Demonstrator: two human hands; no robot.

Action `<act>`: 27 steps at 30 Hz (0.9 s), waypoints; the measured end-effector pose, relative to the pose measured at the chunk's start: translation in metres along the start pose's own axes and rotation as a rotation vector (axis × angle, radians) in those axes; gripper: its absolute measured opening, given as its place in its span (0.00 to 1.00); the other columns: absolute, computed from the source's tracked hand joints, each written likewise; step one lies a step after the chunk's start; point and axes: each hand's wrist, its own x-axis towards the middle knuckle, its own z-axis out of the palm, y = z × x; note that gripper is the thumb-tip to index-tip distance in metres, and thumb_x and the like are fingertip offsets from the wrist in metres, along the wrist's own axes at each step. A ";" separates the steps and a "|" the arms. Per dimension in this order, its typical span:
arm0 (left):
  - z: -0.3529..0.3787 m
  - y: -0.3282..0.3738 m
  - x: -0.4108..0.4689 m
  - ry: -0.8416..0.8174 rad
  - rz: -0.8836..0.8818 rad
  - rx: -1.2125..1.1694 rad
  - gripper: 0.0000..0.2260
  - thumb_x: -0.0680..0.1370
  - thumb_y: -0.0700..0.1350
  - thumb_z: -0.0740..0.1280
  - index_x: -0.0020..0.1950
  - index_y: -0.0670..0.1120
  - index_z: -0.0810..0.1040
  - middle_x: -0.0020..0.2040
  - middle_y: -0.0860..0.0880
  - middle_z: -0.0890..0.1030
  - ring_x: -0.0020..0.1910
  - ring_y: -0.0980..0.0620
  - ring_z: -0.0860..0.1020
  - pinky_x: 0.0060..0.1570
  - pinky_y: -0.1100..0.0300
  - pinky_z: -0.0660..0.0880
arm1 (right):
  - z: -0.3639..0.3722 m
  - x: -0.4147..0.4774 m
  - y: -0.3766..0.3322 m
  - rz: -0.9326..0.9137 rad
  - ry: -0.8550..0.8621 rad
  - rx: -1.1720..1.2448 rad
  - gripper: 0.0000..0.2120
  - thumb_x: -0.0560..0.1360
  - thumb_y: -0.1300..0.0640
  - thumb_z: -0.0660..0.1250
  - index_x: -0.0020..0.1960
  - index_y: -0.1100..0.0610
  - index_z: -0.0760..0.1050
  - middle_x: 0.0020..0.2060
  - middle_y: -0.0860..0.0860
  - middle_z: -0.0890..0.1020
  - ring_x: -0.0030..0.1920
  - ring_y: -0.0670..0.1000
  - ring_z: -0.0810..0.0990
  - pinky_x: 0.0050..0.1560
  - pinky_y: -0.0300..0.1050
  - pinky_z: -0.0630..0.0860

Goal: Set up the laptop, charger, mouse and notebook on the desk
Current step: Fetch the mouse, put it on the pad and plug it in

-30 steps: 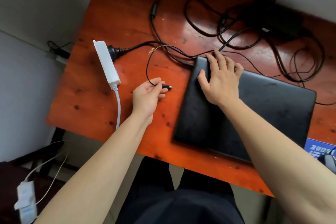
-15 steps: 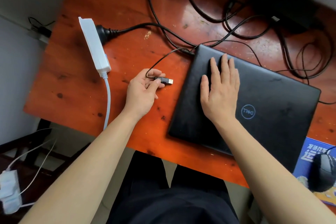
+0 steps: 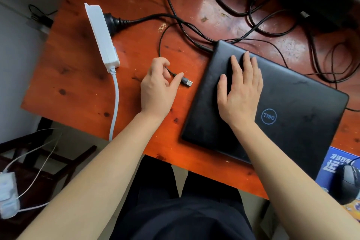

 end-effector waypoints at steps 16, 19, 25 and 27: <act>-0.010 -0.029 -0.004 -0.359 0.512 0.167 0.15 0.80 0.40 0.66 0.66 0.38 0.78 0.62 0.39 0.76 0.58 0.41 0.73 0.60 0.54 0.73 | 0.002 0.001 0.001 0.010 0.032 0.006 0.24 0.82 0.49 0.59 0.76 0.55 0.66 0.78 0.57 0.63 0.79 0.59 0.58 0.78 0.58 0.55; -0.007 -0.031 -0.003 -0.310 0.491 0.150 0.12 0.80 0.42 0.68 0.62 0.40 0.82 0.59 0.40 0.78 0.54 0.42 0.74 0.56 0.52 0.74 | 0.001 0.001 0.001 -0.005 0.009 -0.003 0.27 0.81 0.45 0.60 0.77 0.56 0.66 0.78 0.59 0.62 0.79 0.59 0.57 0.78 0.58 0.54; 0.000 -0.033 -0.005 -0.252 0.480 0.151 0.10 0.80 0.44 0.68 0.59 0.42 0.83 0.53 0.43 0.79 0.52 0.43 0.74 0.52 0.53 0.74 | -0.001 -0.008 -0.001 -0.023 -0.050 -0.068 0.27 0.82 0.53 0.56 0.79 0.59 0.60 0.79 0.61 0.58 0.80 0.61 0.54 0.78 0.61 0.51; 0.003 -0.035 -0.004 -0.234 0.471 0.133 0.10 0.81 0.44 0.68 0.58 0.41 0.83 0.52 0.43 0.79 0.51 0.44 0.74 0.51 0.54 0.73 | 0.001 -0.016 -0.006 0.024 -0.033 -0.077 0.27 0.81 0.57 0.55 0.79 0.59 0.61 0.79 0.61 0.59 0.80 0.61 0.55 0.78 0.61 0.52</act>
